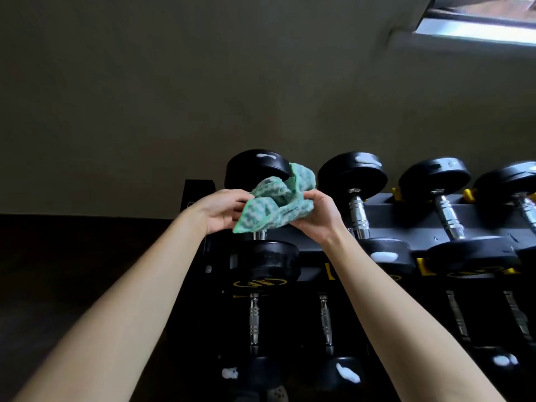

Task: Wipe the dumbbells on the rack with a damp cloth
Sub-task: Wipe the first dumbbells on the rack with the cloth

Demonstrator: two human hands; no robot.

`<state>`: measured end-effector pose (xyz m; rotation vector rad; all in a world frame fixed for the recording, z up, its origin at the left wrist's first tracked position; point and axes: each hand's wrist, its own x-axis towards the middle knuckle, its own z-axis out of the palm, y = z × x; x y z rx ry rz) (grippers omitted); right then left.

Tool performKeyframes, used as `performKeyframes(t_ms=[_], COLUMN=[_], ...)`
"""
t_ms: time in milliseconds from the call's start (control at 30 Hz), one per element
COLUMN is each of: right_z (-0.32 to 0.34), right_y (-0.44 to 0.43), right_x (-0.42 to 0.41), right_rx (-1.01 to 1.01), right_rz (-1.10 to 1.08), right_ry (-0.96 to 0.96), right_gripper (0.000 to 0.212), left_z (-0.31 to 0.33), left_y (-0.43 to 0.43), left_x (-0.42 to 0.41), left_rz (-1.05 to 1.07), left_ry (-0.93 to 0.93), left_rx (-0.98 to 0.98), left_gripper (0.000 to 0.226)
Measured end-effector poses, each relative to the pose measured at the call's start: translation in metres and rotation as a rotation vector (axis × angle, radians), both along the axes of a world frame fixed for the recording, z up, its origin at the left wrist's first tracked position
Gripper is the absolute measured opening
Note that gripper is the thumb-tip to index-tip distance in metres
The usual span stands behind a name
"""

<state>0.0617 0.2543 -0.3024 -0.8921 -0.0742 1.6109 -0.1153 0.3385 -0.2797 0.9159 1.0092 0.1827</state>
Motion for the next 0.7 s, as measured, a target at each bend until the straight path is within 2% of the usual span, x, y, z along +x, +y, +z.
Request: performKeyframes(t_ms=[100, 167, 267, 333, 400, 467, 533, 567, 633, 667, 700], right_z=[-0.001, -0.004, -0.006, -0.007, -0.005, -0.004, -0.008, -0.010, -0.012, -0.015, -0.018], right_y=[0.000, 0.001, 0.002, 0.002, -0.002, -0.005, -0.003, -0.002, 0.004, 0.006, 0.009], right_x=[-0.002, -0.008, -0.019, -0.018, -0.015, -0.010, -0.008, -0.008, -0.007, -0.004, -0.002], right_rx=[0.018, 0.077, 0.062, 0.075, 0.079, 0.071, 0.077, 0.063, -0.014, -0.054, -0.090], right_rz=[0.023, 0.031, 0.064, 0.100, 0.131, 0.168, 0.185, 0.146, 0.041, 0.002, -0.015], right_ry=[-0.178, -0.248, -0.322, -0.246, -0.108, -0.142, -0.186, -0.169, -0.167, -0.239, -0.395], right_gripper=[0.034, 0.040, 0.043, 0.040, 0.042, 0.051, 0.042, 0.031, 0.022, 0.023, 0.024], left_z=[-0.002, 0.001, 0.008, 0.011, 0.014, 0.020, 0.024, 0.025, 0.023, 0.019, 0.013], left_y=[0.004, 0.004, -0.003, -0.007, -0.007, -0.006, -0.003, -0.001, 0.009, 0.015, 0.020], left_x=[0.003, 0.008, 0.019, 0.025, 0.029, 0.030, 0.031, 0.032, 0.029, 0.025, 0.019], left_rz=[0.076, 0.079, 0.050, 0.017, -0.063, -0.236, -0.298, -0.209, 0.133, 0.264, 0.299], left_ry=[-0.065, -0.098, -0.132, -0.157, -0.135, -0.093, -0.080, -0.074, 0.005, 0.078, 0.166], left_rx=[0.034, 0.037, 0.077, 0.095, 0.127, 0.173, 0.206, 0.217, 0.236, 0.246, 0.258], left_gripper=[0.014, 0.014, 0.012, 0.014, 0.026, 0.041, 0.049, 0.047, 0.039, 0.036, 0.033])
